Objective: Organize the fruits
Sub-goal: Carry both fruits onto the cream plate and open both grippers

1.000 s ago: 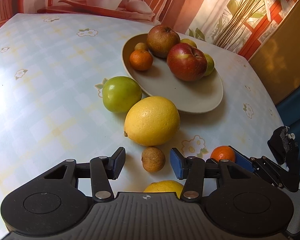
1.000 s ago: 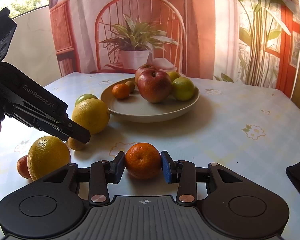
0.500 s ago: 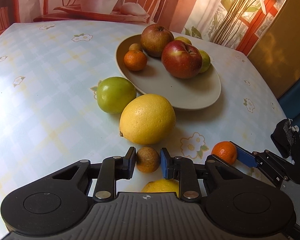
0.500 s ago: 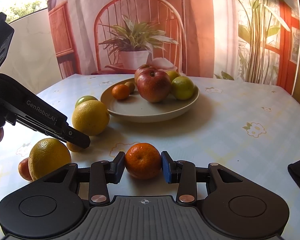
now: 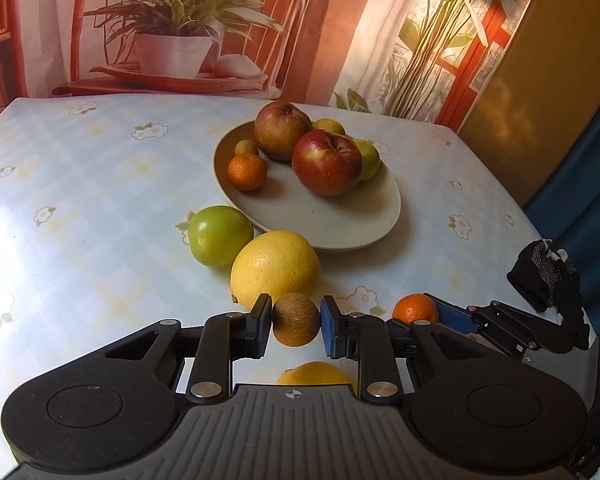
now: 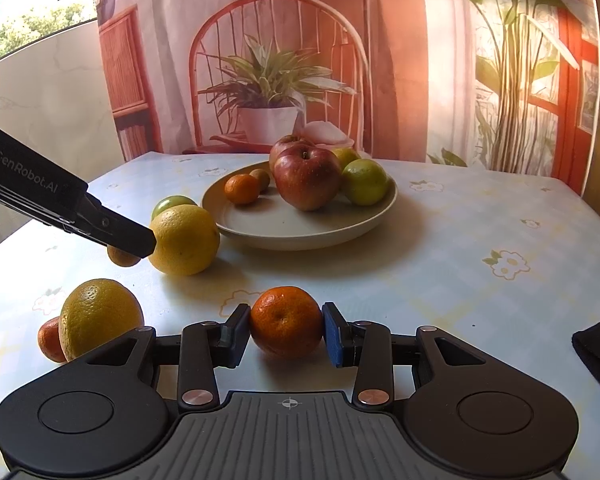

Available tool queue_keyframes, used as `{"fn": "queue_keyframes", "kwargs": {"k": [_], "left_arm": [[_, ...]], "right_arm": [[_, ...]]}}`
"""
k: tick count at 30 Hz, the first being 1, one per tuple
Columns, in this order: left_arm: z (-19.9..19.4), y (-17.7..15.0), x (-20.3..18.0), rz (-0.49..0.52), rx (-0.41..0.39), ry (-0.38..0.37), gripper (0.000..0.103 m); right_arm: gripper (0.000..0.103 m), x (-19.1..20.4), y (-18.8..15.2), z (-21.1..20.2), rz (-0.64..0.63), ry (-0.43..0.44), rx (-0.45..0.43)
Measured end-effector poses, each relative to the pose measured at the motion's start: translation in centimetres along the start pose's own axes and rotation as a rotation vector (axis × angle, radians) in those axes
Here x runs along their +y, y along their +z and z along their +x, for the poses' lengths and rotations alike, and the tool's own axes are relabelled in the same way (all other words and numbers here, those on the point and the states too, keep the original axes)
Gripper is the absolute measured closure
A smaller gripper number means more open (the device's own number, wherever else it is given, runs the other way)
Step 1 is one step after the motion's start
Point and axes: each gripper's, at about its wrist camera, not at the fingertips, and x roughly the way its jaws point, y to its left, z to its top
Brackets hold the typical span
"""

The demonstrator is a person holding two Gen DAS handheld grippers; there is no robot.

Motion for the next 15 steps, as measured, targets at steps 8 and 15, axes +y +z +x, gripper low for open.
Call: {"fn": "queue_keyframes", "kwargs": {"k": [8,15], "left_arm": [[-0.5,2.3,-0.2,0.035,-0.051,0.016,0.076],[1.5,5.3,-0.1,0.047,-0.07,0.048,0.076]], "right_arm": [[0.068,-1.0,0.6,-0.6,0.047,0.019,-0.022],[0.068,-2.5,4.4,-0.4,0.031,0.027,-0.075]]}}
